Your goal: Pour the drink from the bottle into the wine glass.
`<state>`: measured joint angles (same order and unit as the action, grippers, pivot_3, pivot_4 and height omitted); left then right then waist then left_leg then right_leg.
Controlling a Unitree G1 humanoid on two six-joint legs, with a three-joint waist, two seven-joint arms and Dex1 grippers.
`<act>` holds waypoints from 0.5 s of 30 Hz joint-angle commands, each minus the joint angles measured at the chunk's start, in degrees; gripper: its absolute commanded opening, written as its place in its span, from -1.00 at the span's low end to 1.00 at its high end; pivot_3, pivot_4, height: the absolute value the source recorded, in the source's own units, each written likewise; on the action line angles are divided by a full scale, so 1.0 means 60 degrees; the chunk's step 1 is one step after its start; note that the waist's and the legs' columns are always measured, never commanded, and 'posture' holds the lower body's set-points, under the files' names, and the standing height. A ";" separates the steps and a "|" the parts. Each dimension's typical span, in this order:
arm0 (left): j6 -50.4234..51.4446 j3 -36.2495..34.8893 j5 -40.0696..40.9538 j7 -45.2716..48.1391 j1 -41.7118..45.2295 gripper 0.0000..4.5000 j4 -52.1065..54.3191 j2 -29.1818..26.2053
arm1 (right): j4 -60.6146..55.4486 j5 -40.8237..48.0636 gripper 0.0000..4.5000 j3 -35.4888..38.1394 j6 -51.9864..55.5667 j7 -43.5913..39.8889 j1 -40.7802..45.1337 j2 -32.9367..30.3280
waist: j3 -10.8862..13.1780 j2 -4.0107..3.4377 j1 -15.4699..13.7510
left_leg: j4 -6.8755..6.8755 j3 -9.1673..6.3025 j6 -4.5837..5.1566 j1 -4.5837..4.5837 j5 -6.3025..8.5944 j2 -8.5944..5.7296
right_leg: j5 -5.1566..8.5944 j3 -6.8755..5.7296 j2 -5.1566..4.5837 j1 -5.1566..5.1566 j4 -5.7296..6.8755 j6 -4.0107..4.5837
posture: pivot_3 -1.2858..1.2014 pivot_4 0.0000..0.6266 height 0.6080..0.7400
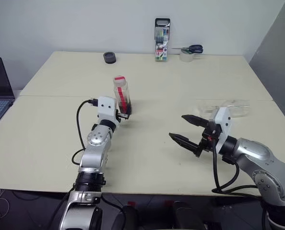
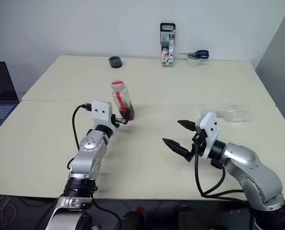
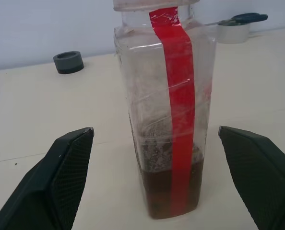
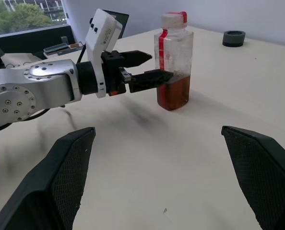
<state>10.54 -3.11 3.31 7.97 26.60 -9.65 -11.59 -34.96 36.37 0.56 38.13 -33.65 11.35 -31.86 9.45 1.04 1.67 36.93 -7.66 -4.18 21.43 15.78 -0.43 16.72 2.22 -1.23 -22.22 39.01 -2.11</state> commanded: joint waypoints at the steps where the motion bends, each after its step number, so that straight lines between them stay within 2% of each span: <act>1: -0.0365 -0.0030 -0.0142 -0.0123 0.0472 0.98 -0.0154 0.0009 | -0.0312 0.0131 1.00 0.0068 -0.0057 -0.0006 0.0248 0.0008 | 0.0000 0.0000 0.0001 | 0.0000 0.0001 0.0000 -0.0001 0.0000 0.0001 | 0.0000 -0.0001 0.0001 0.0000 0.0000 0.0000 | 0.03 -0.52 1.00; 15: -0.0807 0.0031 -0.0355 -0.0334 0.2091 0.98 -0.1996 0.0147 | -0.0166 0.0377 1.00 0.0151 -0.0087 -0.0237 0.0596 -0.0066 | 0.0001 0.0002 0.0006 | -0.0001 0.0002 -0.0001 0.0001 0.0000 -0.0001 | 0.0000 0.0001 0.0000 -0.0003 -0.0001 -0.0001 | 0.03 -0.52 1.00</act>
<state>7.04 -2.73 1.45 6.25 37.04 -21.89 -10.97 -34.76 37.25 0.50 38.15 -34.13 13.45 -32.02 9.46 1.05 1.70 36.92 -7.65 -4.19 21.43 15.78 -0.43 16.72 2.23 -1.23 -22.23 39.00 -2.12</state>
